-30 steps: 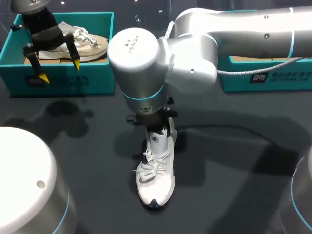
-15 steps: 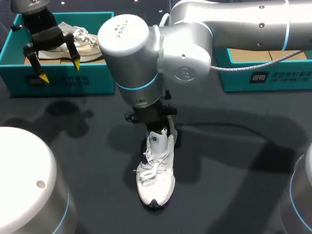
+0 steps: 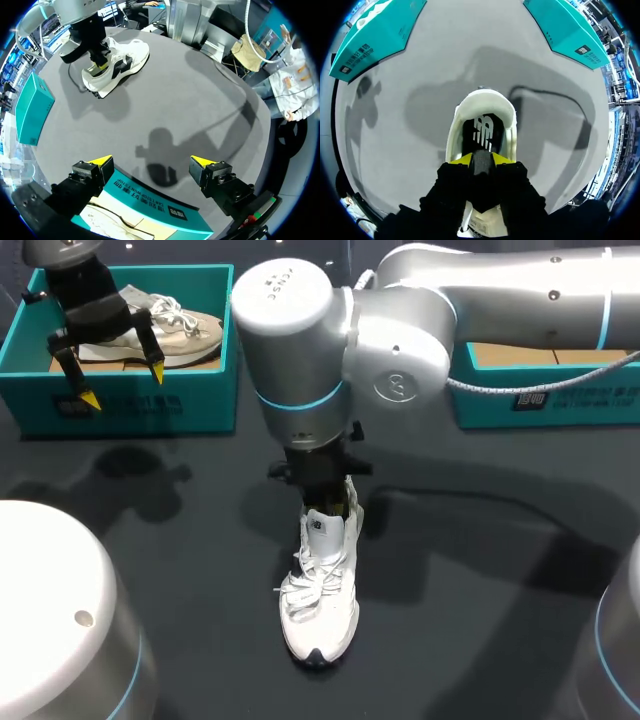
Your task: Take the shoe out of the shoebox, open the shoe tongue, remove and reinsert the insole, then place the shoe into the shoebox
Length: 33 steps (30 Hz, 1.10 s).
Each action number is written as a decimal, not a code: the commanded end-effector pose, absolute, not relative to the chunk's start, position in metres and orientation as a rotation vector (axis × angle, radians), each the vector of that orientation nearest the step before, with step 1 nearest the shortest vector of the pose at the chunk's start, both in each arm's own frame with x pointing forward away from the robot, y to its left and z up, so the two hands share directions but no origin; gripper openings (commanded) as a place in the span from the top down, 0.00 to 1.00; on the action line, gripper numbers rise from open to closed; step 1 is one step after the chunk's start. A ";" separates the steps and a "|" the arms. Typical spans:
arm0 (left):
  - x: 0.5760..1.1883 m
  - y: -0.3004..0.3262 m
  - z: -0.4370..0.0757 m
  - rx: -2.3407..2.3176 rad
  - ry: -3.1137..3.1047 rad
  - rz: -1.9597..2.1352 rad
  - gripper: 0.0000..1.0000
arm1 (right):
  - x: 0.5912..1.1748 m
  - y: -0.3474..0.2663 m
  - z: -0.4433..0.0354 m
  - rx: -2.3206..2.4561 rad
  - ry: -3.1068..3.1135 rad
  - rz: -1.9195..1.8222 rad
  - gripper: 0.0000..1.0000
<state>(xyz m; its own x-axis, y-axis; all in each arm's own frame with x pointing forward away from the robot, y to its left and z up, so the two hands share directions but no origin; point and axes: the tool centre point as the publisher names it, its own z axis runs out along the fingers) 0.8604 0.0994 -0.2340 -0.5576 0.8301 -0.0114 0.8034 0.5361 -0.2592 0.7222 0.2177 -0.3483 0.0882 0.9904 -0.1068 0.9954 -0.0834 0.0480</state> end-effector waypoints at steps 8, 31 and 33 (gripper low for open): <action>0.861 0.100 -0.234 -1.417 -2.651 0.355 0.00 | 0.705 0.222 -0.342 2.387 1.854 -0.052 0.53; 0.861 0.100 -0.234 -1.417 -2.651 0.355 0.00 | 0.688 0.229 -0.340 2.342 1.949 -0.060 0.19; 0.861 0.100 -0.234 -1.417 -2.651 0.355 0.00 | 0.687 0.229 -0.338 2.324 1.968 -0.040 0.21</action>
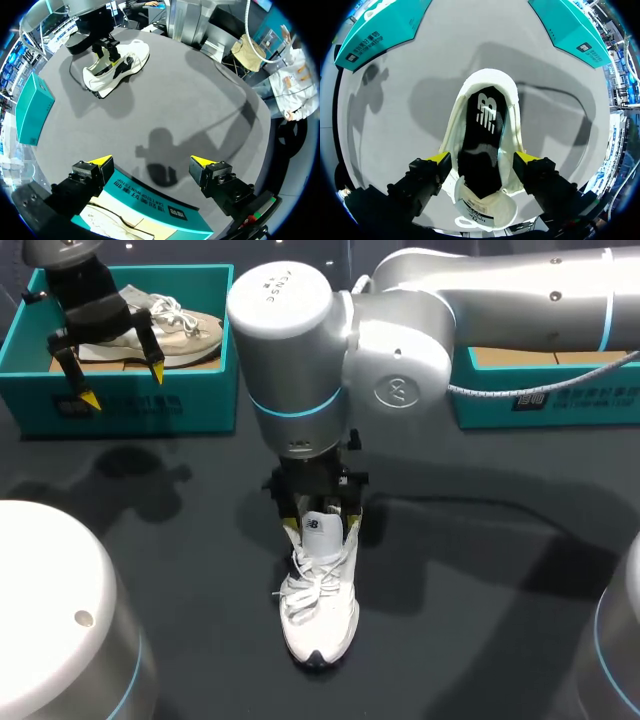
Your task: Take the shoe out of the shoebox, open the shoe tongue, remove and reinsert the insole, then place the shoe into the shoebox
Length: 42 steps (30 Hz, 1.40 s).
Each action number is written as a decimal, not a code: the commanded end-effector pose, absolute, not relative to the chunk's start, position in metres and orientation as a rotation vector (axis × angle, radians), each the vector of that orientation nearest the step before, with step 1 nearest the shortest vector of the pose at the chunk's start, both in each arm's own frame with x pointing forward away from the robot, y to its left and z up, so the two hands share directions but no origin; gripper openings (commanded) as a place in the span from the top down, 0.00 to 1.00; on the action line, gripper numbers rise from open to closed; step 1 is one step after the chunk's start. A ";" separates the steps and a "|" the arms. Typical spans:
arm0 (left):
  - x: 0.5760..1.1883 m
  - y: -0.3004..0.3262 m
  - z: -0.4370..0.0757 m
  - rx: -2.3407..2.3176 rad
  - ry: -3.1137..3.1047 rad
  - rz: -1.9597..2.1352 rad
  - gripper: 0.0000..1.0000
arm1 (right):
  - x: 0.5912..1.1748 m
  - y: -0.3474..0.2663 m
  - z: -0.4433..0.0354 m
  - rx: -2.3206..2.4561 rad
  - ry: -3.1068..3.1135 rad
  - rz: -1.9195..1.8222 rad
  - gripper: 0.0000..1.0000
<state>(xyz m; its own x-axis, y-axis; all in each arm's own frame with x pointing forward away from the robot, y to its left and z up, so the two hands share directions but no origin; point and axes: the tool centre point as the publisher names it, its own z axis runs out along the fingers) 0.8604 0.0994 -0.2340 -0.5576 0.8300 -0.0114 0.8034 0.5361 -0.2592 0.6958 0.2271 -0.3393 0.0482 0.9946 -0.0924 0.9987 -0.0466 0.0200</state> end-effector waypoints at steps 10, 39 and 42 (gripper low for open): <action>0.861 0.100 -0.234 -1.417 -2.651 0.355 0.00 | 0.680 0.233 -0.335 2.304 1.984 -0.053 0.45; 0.861 0.100 -0.234 -1.417 -2.651 0.355 0.00 | 0.643 0.236 -0.325 2.292 1.992 -0.066 0.18; 0.861 0.100 -0.234 -1.417 -2.651 0.355 0.00 | 0.632 0.237 -0.322 2.296 1.983 -0.060 0.18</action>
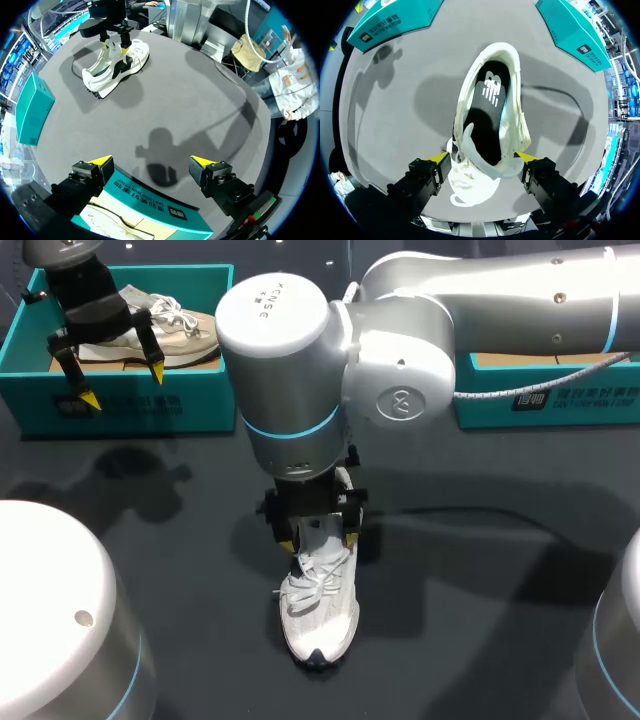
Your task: Take the shoe out of the shoebox, open the shoe tongue, remove and reinsert the insole, then place the shoe into the shoebox
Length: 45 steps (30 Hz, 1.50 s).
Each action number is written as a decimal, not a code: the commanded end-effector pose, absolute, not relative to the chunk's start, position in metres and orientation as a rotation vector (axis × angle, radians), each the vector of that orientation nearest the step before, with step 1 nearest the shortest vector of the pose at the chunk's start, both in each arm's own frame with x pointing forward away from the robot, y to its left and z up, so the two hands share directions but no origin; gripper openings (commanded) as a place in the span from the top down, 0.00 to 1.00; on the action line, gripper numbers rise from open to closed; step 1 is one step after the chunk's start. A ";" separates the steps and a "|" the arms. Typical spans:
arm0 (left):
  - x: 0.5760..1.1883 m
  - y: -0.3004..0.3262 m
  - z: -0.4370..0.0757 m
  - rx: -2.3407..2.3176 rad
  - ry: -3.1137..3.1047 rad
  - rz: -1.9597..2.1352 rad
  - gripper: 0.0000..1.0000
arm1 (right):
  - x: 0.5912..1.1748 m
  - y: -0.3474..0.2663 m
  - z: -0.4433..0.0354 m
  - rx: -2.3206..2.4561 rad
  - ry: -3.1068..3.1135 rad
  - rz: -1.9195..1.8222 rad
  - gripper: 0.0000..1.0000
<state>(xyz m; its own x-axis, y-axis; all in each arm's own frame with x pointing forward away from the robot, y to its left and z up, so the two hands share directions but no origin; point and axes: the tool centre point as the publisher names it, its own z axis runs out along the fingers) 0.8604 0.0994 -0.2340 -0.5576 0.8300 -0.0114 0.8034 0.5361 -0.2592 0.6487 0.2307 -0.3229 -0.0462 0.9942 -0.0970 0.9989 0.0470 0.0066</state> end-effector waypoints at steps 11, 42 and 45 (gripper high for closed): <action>0.861 0.100 -0.234 -1.417 -2.651 0.355 0.00 | 0.594 0.237 -0.303 2.297 1.940 -0.044 0.22; 0.861 0.100 -0.234 -1.417 -2.651 0.355 0.00 | 0.682 0.220 -0.365 2.270 2.119 0.166 0.63; 0.861 0.100 -0.234 -1.417 -2.651 0.355 0.00 | 0.684 0.222 -0.361 2.251 2.120 0.161 0.62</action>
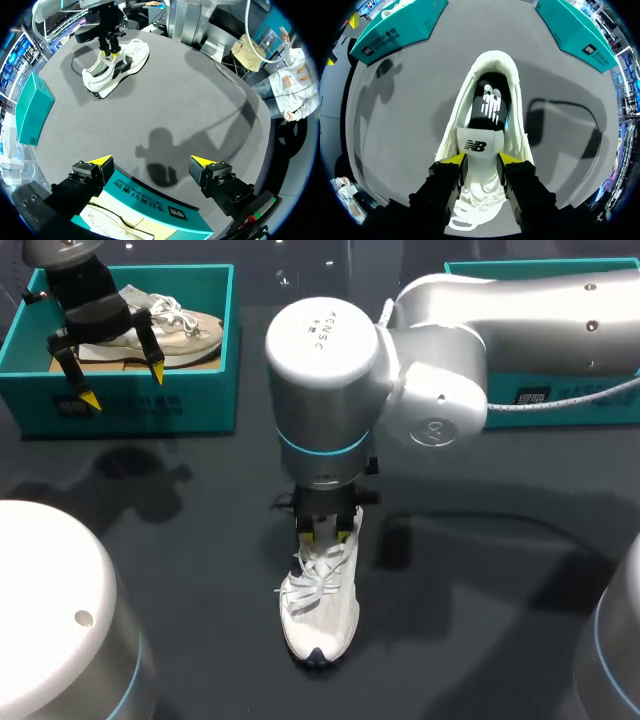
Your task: Take the shoe out of the shoebox, open the shoe tongue, remove and reinsert the insole, then place the shoe into the shoebox
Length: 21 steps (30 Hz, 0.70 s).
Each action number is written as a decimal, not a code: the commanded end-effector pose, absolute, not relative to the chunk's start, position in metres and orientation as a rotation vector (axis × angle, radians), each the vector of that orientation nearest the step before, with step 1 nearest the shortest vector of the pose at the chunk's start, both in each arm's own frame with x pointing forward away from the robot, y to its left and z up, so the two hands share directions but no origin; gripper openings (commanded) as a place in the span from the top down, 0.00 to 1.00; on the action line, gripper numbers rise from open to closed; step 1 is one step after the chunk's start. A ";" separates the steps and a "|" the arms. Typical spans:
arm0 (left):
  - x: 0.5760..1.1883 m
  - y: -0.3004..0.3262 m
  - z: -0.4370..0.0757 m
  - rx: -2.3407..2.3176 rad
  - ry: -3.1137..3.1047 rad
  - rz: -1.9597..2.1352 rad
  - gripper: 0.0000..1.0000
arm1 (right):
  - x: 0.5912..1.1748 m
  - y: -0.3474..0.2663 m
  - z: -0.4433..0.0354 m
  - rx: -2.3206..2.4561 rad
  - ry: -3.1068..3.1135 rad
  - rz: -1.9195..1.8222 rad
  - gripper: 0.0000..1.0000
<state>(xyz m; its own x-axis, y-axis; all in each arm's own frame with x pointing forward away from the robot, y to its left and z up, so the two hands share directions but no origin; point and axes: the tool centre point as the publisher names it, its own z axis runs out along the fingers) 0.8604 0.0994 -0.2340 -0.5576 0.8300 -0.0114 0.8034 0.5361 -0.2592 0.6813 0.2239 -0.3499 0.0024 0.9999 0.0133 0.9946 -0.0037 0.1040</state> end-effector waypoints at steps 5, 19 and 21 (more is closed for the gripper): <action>0.861 0.100 -0.234 -1.417 -2.651 0.355 0.00 | 0.682 0.230 -0.332 2.165 2.100 0.139 0.62; 0.861 0.100 -0.234 -1.417 -2.651 0.355 0.00 | 0.703 0.231 -0.354 2.158 2.189 0.094 0.61; 0.861 0.100 -0.234 -1.417 -2.651 0.355 0.00 | 0.703 0.232 -0.356 2.155 2.200 0.098 0.60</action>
<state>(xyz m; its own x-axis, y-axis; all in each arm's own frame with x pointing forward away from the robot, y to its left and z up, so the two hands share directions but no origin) 0.8604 0.0995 -0.2340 -0.5576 0.8300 -0.0114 0.8033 0.5361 -0.2592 0.6986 0.2322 -0.3385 -0.0144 0.9996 -0.0234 0.9946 0.0167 0.1020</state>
